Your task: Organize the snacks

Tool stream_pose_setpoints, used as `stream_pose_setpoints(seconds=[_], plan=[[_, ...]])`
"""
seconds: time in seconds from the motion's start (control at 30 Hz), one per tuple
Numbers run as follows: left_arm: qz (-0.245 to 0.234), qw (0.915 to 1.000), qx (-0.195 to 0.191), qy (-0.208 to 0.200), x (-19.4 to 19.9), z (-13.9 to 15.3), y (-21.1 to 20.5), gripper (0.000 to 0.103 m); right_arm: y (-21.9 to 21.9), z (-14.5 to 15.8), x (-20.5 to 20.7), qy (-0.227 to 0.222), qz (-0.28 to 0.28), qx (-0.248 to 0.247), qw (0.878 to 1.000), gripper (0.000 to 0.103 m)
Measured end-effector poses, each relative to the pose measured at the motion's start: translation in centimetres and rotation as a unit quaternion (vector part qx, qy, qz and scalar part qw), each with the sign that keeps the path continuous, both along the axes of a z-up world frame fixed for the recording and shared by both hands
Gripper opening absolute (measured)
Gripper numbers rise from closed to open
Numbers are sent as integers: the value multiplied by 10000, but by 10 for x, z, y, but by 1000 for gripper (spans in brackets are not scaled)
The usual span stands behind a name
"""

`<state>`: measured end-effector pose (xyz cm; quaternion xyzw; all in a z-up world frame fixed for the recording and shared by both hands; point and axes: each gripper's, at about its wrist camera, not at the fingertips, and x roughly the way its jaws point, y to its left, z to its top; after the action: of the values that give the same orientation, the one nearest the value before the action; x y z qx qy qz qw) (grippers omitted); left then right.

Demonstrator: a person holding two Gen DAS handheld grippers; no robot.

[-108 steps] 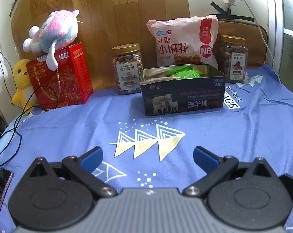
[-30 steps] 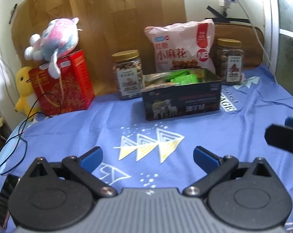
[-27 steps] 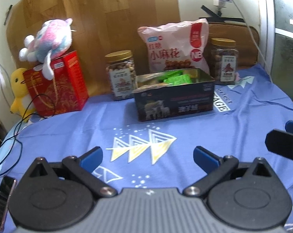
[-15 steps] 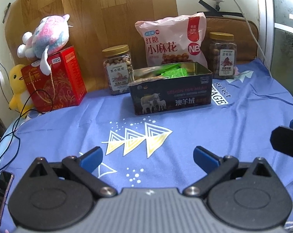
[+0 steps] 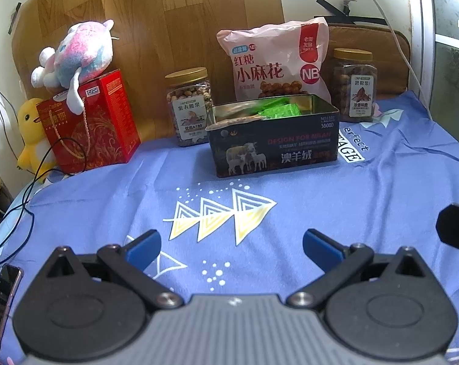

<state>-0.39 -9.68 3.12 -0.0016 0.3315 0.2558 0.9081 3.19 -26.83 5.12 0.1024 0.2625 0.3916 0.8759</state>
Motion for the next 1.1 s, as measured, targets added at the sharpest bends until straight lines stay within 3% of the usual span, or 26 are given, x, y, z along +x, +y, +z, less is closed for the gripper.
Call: stream_pose_setpoints(seconds=[1.1], plan=[[108,9999,-75,-14,-8,-1,5,103,5,4,-3,-58,78,-14,10000,96]])
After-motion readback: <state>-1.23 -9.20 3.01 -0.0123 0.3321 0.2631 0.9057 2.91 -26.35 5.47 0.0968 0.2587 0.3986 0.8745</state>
